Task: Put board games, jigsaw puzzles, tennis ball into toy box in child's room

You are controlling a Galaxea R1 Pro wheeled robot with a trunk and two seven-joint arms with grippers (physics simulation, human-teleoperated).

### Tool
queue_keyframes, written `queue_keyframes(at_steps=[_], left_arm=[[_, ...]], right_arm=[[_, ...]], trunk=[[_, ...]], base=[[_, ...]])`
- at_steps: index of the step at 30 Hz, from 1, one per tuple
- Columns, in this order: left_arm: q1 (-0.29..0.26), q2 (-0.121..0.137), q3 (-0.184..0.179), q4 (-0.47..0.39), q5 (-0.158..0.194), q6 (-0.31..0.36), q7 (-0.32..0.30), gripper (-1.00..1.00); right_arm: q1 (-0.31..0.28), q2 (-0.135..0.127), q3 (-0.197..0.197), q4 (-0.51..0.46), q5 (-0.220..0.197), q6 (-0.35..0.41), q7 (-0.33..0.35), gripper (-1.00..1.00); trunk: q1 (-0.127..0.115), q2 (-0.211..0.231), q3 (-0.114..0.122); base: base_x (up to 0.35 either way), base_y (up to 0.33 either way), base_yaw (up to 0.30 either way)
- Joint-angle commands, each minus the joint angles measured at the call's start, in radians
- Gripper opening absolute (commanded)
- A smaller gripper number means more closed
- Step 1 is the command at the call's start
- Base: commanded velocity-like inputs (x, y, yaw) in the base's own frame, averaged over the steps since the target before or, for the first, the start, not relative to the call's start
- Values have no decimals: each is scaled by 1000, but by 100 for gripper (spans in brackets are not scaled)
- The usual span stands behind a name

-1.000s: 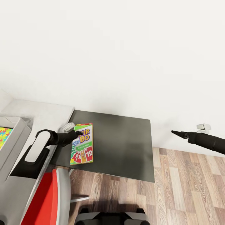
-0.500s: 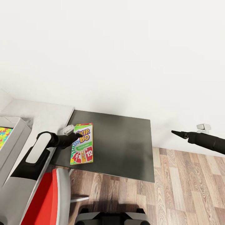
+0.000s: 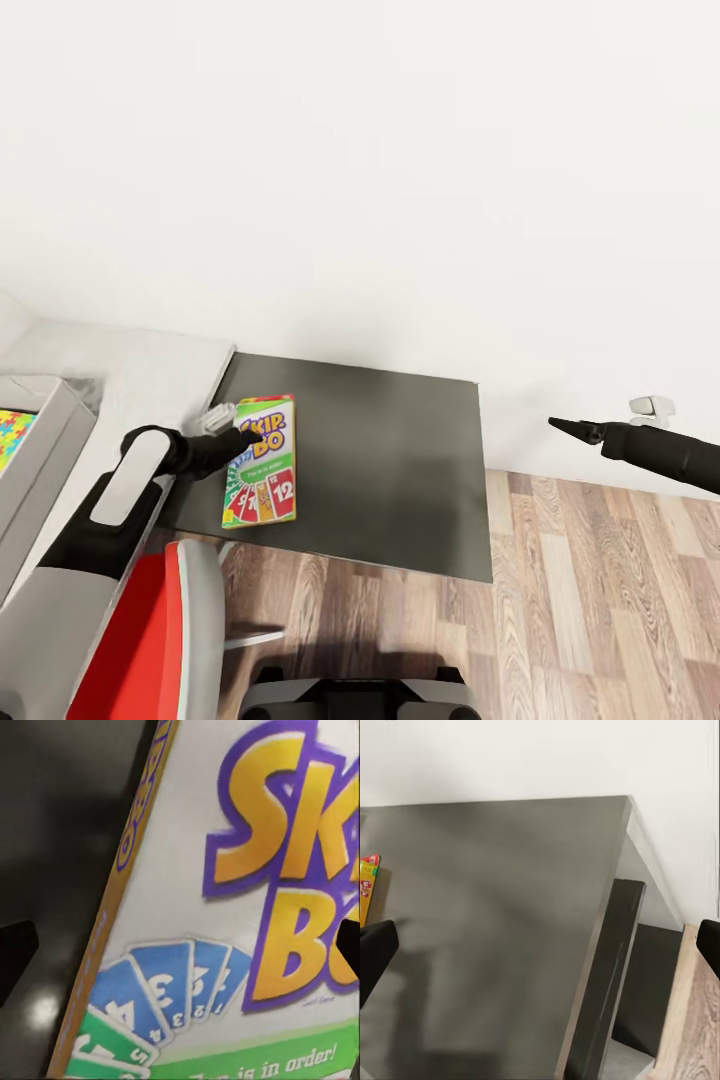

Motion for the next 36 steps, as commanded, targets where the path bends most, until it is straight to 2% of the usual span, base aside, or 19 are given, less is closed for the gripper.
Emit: queue_keyframes(at_steps=[1, 17, 30, 36], left_arm=[[-1, 1, -2, 0, 9, -1, 9, 100], [-1, -3, 0, 5, 7, -1, 1, 100], [-1, -4, -2, 5, 8, -1, 1, 100], [-1, -5, -2, 5, 7, -1, 1, 100]], right_arm=[[-1, 0, -1, 0, 5, 5, 7, 100], [-1, 0, -1, 0, 5, 5, 7, 100], [-1, 0, -2, 0, 5, 6, 7, 100], [-1, 0, -1, 0, 4, 6, 7, 100]], trunk=[[1, -2, -1], [1, -2, -1], [1, -2, -1], [1, -2, -1]], base=[[0, 0, -193], [0, 0, -267], [0, 0, -78], [0, 0, -221]])
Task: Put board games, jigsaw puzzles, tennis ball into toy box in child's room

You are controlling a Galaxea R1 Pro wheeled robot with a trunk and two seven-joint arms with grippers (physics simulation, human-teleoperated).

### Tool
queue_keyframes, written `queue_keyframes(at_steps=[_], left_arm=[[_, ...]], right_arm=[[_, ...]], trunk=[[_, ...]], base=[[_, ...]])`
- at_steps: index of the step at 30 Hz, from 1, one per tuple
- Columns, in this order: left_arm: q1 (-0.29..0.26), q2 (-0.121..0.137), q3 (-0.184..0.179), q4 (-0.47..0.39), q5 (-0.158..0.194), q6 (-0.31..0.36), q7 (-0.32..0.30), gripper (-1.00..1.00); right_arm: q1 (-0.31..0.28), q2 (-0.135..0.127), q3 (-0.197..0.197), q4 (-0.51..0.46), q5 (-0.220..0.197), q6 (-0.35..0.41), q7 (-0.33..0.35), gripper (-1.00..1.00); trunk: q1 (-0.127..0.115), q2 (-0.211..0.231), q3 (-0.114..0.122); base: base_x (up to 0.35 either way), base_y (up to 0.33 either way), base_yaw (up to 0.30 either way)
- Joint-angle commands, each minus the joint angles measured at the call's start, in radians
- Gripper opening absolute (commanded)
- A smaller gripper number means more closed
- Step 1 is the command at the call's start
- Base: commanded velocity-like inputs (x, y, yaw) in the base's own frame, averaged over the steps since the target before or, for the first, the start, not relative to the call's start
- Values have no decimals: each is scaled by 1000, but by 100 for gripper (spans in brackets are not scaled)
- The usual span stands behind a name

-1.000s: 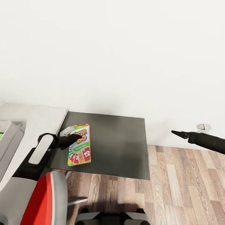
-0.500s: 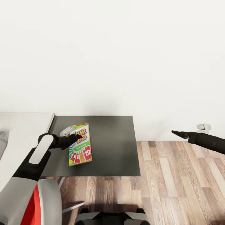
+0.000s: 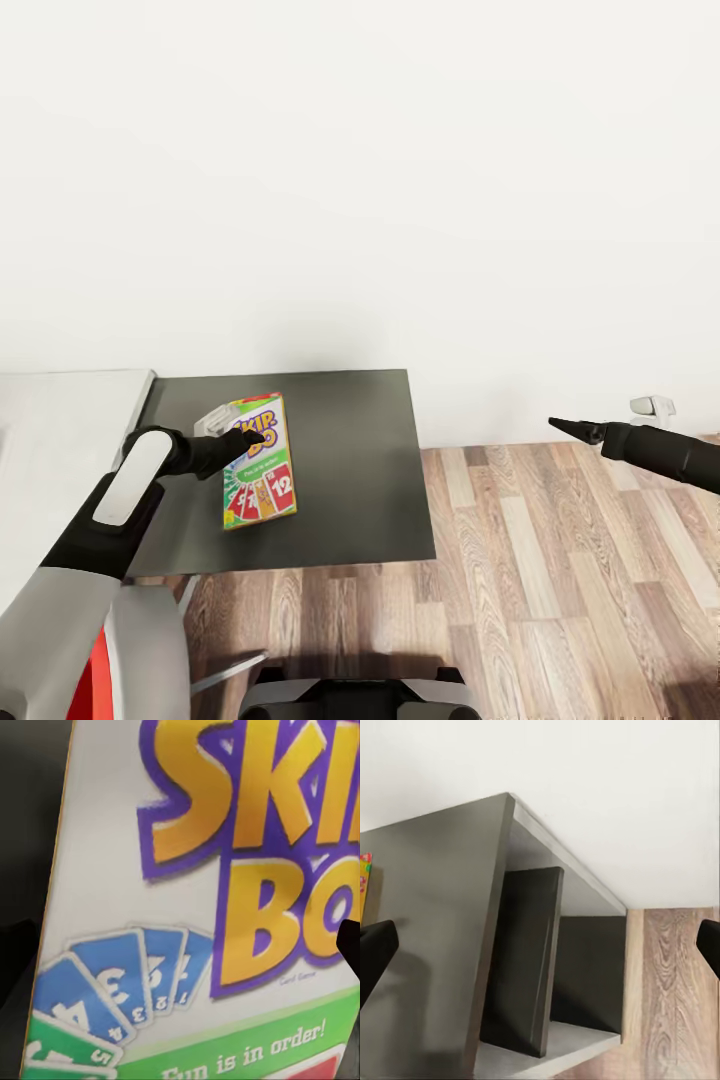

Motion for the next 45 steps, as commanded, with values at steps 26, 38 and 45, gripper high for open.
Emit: queue_keyframes(at_steps=[26, 38, 45], left_arm=[[-3, -7, -5, -1, 12, -1, 10, 100], [-4, -41, -4, -1, 13, -2, -39, 100], [-4, -49, -3, -1, 17, -2, -58, 100]], right_arm=[[-1, 0, 0, 0, 5, 3, 7, 100], [-1, 0, 0, 0, 5, 2, 6, 100], [-1, 0, 0, 0, 5, 2, 7, 100]], trunk=[[1, -2, -1], [1, -2, -1], [1, -2, -1]], base=[[0, 0, -240], [0, 0, -19], [0, 0, 0]])
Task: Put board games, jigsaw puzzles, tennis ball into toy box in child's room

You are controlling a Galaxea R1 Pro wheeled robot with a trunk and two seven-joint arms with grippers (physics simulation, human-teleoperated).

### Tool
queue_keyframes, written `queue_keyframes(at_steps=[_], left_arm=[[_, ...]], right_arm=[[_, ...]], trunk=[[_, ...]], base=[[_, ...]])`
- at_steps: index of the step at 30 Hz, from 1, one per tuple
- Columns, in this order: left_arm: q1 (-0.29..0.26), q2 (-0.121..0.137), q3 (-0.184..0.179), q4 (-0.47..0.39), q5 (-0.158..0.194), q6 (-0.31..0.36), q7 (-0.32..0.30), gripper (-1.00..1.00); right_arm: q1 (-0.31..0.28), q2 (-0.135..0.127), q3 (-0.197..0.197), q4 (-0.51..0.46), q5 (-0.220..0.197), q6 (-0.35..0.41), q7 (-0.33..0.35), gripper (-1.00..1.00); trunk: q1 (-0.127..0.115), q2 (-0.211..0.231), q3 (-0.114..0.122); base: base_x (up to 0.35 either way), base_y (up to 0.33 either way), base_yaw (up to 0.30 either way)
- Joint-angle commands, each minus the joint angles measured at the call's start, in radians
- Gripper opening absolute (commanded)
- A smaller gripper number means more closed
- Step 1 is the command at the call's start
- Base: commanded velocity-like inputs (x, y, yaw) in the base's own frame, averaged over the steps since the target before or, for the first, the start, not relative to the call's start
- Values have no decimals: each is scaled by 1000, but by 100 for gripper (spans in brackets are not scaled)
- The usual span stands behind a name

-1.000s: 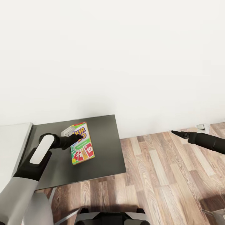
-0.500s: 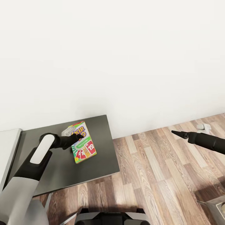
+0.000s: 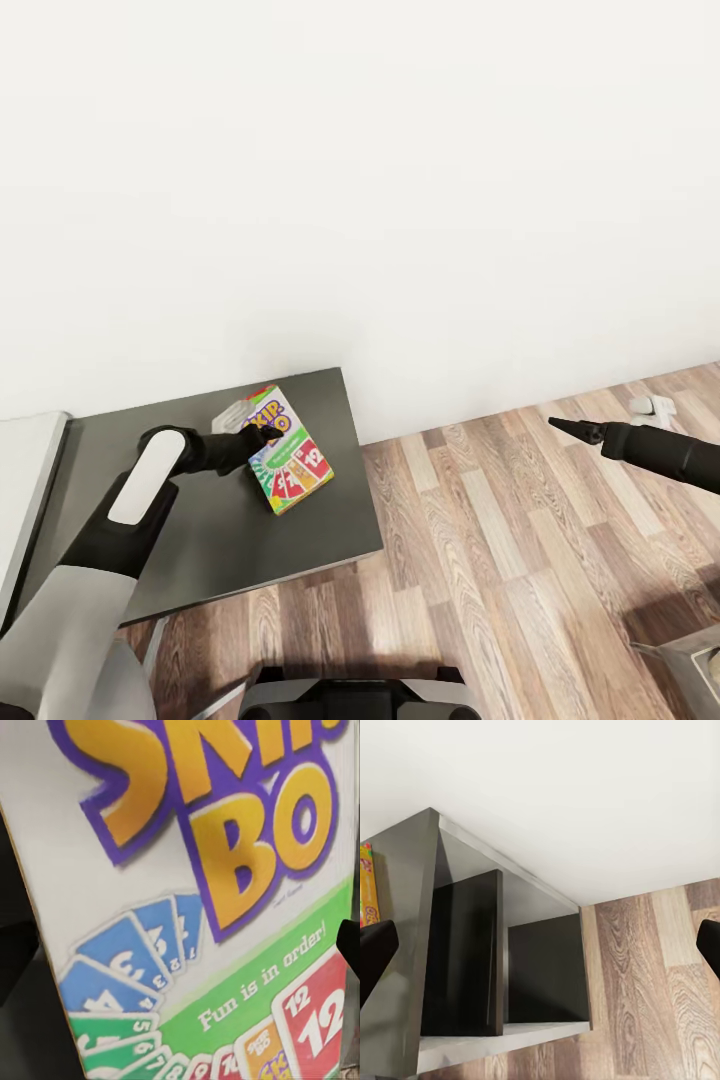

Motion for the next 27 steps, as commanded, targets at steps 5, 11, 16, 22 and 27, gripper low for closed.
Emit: queue_keyframes(at_steps=[5, 11, 16, 22, 27], left_arm=[[-2, -6, -2, -2, 16, -1, 6, 100], [-3, -38, -3, -3, 17, -1, 6, 100], [-5, -58, -3, -2, 14, -1, -3, 100], [-5, -61, -3, -3, 15, -1, -9, 100], [-7, -62, -3, -3, 15, -1, -10, 100]], right_arm=[[-1, 0, -1, 0, 4, 5, 6, 100], [-1, 0, 0, 0, 4, 5, 6, 100], [-1, 0, 0, 0, 4, 6, 6, 100], [-1, 0, 0, 0, 4, 6, 6, 100], [-1, 0, 0, 1, 4, 6, 5, 100]], trunk=[[1, -2, -1], [1, -2, -1], [1, -2, -1], [1, -2, -1], [1, -2, -1]], base=[[0, 0, -17], [0, 0, -188], [0, 0, -267], [0, 0, -279], [0, 0, -280]])
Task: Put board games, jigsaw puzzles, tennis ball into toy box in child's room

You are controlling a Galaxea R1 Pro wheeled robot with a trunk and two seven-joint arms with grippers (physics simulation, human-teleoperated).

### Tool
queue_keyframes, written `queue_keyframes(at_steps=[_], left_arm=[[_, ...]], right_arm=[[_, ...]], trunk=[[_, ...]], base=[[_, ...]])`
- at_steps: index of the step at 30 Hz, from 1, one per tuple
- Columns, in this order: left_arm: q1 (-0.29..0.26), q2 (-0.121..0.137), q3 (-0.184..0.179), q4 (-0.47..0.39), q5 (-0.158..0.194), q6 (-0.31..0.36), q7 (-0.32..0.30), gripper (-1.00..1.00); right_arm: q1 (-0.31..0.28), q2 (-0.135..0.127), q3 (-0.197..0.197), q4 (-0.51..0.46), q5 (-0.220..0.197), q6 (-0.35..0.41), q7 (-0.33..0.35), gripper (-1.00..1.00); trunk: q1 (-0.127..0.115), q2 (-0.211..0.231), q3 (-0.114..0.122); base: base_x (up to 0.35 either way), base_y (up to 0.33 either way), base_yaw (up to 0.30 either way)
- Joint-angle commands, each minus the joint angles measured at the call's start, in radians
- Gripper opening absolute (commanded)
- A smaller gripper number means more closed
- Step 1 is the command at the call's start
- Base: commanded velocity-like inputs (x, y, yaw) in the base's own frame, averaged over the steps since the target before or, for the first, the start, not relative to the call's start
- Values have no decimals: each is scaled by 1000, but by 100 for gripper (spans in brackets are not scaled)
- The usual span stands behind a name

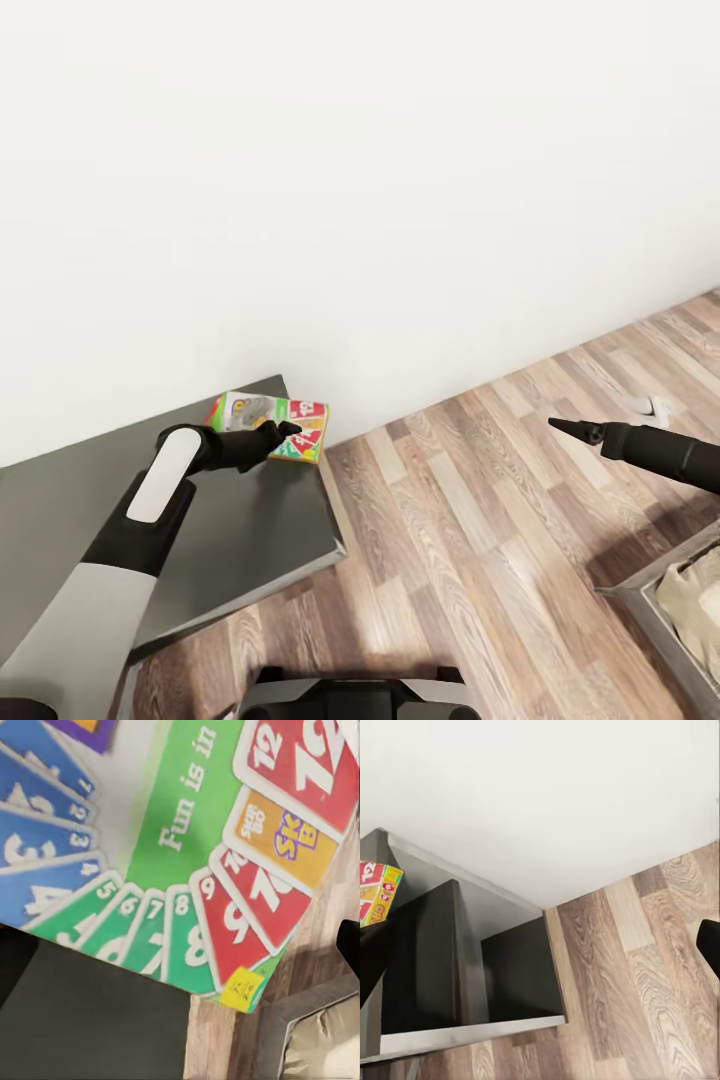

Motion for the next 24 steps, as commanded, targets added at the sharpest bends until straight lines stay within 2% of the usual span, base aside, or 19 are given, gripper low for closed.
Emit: queue_keyframes(at_steps=[1, 14, 24], left_arm=[[-1, 1, -2, -1, 11, -1, 10, 100], [-5, 8, 2, -16, 10, -1, 10, 100], [-15, 1, 2, -14, 3, -1, 10, 100]], right_arm=[[-1, 0, -1, 0, 5, 5, 6, 100], [-1, 0, -2, -1, 5, 5, 7, 100], [-1, 0, -2, 0, 3, 6, 7, 100]], trunk=[[1, -2, -1], [1, -2, -1], [1, -2, -1]], base=[[0, 0, -270], [0, 0, -84], [0, 0, -41]])
